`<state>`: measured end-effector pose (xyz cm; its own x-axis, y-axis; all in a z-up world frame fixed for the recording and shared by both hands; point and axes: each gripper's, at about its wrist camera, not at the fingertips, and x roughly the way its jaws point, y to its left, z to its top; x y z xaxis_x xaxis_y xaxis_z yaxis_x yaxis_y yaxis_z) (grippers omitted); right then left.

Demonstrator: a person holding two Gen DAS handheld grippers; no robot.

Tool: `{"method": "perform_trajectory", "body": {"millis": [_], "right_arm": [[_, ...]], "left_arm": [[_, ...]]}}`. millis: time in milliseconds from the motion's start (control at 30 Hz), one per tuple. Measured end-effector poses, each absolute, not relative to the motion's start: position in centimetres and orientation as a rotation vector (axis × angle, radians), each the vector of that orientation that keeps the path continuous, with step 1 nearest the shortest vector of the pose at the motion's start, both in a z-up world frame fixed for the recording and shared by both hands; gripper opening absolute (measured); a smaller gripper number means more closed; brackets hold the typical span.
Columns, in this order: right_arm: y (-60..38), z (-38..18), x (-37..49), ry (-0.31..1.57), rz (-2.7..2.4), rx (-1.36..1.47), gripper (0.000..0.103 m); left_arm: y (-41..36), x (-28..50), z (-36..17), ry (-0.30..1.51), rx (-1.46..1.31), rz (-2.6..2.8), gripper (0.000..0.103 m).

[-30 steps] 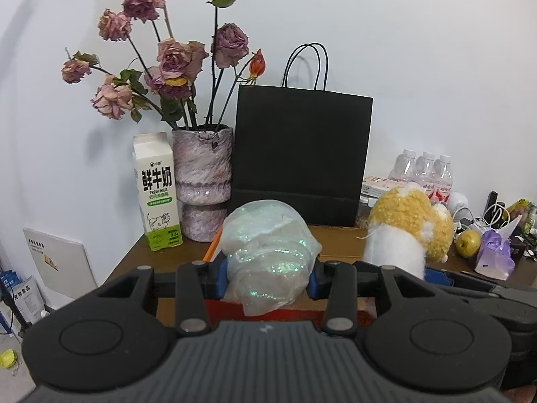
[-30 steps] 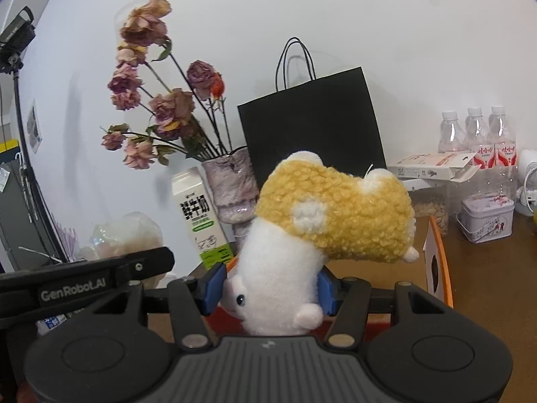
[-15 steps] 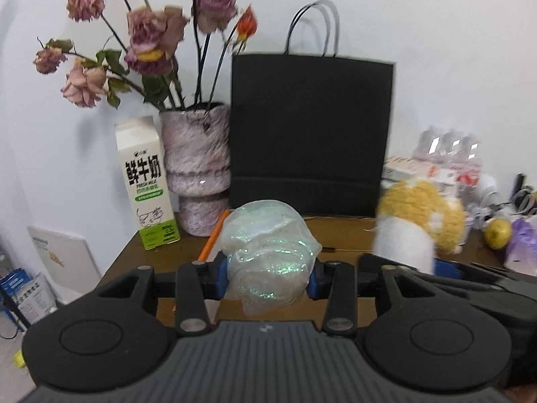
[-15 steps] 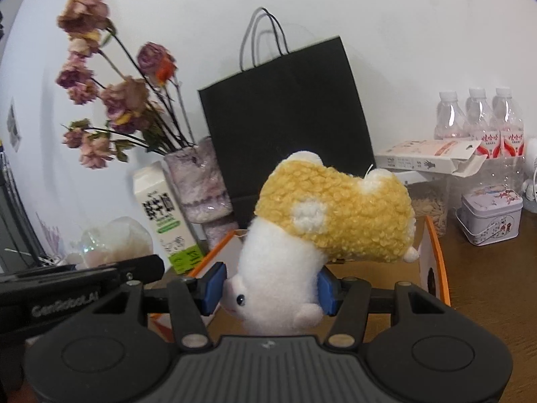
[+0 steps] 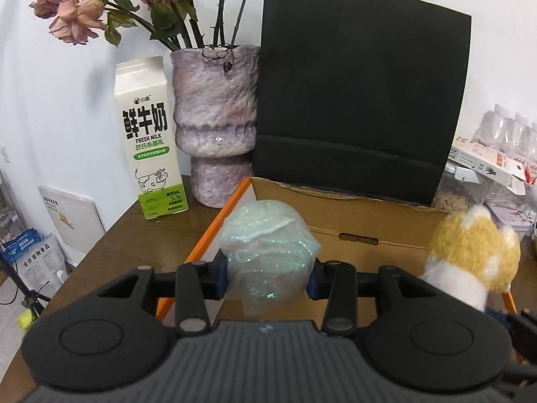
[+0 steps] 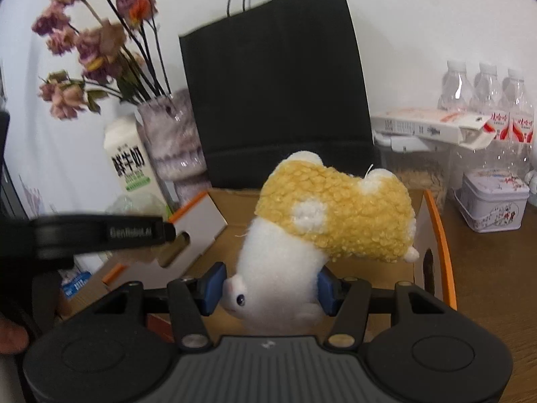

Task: Organize objects
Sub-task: 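Carry the bag and plush toy with both grippers to the red box, then open both grippers to drop the bag and plush toy into the box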

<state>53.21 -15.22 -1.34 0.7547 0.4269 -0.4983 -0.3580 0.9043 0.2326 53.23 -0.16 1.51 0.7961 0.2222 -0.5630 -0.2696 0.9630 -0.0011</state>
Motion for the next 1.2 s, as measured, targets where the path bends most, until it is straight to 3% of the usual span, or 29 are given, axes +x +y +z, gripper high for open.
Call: {"method": "perform_trajectory", "body": {"millis": [367,467,500,533,567,700,1200], "right_arm": [[-15.4,-3.1,54.2,0.624,0.389,0.132,0.056],[-15.7,-3.4,54.6,0.648,0.37,0.146,0.063],[-15.8,-3.5,54.8,0.655,0.364,0.154,0.064],[-15.9,-3.6,54.9,0.661,0.358,0.159,0.072],[-15.9,-3.6,55.0,0.665,0.356,0.162,0.086],[-15.9,-3.4,54.9,0.655,0.362,0.163,0.103],[-16.0,-0.1,52.4,0.593,0.398,0.154,0.103]], "left_arm": [[-1.7,55.3,-0.8,0.627,-0.045,0.264,0.045],[-1.9,55.2,-0.9,0.621,-0.039,0.264,0.057],[-1.9,55.0,-0.8,0.608,-0.036,0.262,0.071],[-1.9,54.8,-0.6,0.593,-0.036,0.265,0.093],[-1.8,54.5,-0.4,0.575,-0.041,0.273,0.103],[-1.5,53.6,0.5,0.522,-0.06,0.264,0.103],[1.2,48.8,4.5,0.412,-0.139,0.234,0.103]]}}
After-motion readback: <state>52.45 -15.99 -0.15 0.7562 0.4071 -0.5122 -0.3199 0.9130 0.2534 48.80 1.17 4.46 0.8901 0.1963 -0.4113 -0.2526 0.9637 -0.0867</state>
